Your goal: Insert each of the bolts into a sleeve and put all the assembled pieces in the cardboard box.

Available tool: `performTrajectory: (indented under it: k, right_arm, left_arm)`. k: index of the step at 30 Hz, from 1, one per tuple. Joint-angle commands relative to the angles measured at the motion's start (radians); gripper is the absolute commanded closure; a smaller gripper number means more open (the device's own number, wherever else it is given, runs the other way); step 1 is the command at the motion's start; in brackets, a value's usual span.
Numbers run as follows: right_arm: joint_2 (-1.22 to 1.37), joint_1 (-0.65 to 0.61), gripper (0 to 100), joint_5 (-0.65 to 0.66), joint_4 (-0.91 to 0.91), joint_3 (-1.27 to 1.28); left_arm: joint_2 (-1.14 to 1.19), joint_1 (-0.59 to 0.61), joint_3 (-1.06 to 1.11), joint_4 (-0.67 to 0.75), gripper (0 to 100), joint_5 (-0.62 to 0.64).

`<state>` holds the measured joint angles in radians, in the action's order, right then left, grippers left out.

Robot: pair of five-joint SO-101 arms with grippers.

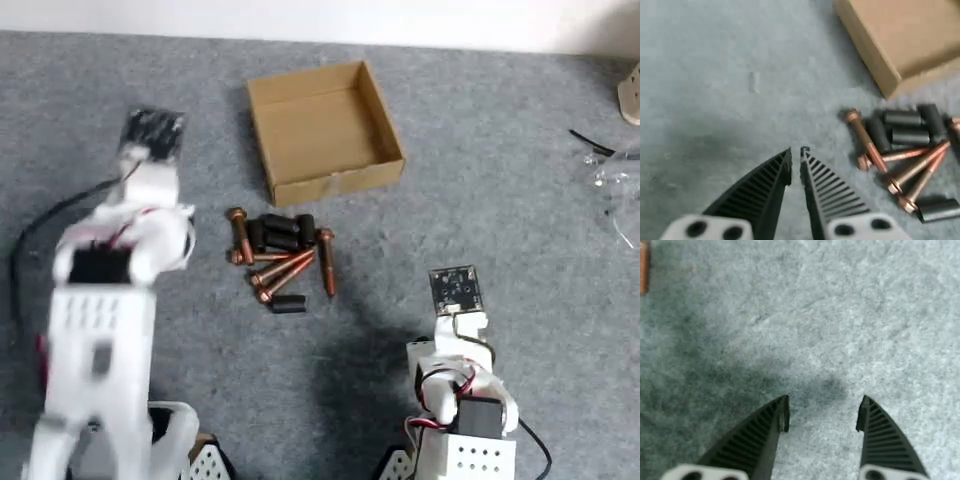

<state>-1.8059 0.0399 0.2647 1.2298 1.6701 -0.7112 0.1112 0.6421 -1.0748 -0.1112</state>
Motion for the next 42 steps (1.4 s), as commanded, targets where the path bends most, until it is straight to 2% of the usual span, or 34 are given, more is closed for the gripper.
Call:
performTrajectory:
  k: [1,4,8,14,16,21,25,30,34,37,42]
  right_arm:
    - [-0.004,0.033,78.6,0.008,-0.024,0.139]
    - [-0.004,0.033,78.6,0.008,-0.024,0.139]
    - [-0.004,0.028,78.6,0.008,-0.028,0.139]
    - [-0.004,0.03,78.6,0.009,-0.047,0.139]
    - [-0.004,0.03,78.6,0.009,-0.094,0.139]
    - [-0.004,0.03,78.6,0.014,-0.199,0.139]
    - [-0.002,0.007,78.6,0.089,-0.191,0.062]
    - [0.018,-0.087,78.6,0.06,-0.134,-0.119]
    - [0.157,-0.102,78.6,0.054,-0.162,-0.234]
    - [0.357,-0.113,78.6,-0.008,-0.226,-0.311]
    - [0.745,-0.248,78.6,-0.129,-0.251,-0.622]
  left_arm:
    - [0.309,-0.067,-0.108,-0.002,95,0.058]
    - [0.407,-0.079,-0.108,-0.003,95,0.071]
    - [0.41,-0.073,-0.042,0.021,95,0.112]
    - [0.41,-0.071,0.166,0.307,95,0.16]
    - [0.41,-0.056,0.199,0.361,95,0.16]
    - [0.42,-0.013,0.203,0.408,95,0.158]
    - [0.421,-0.01,0.203,0.41,95,0.158]
    - [0.421,-0.008,0.202,0.41,95,0.16]
    - [0.421,-0.008,0.2,0.41,95,0.16]
    - [0.421,-0.008,0.2,0.41,95,0.16]
    - [0.421,-0.007,0.203,0.427,95,0.16]
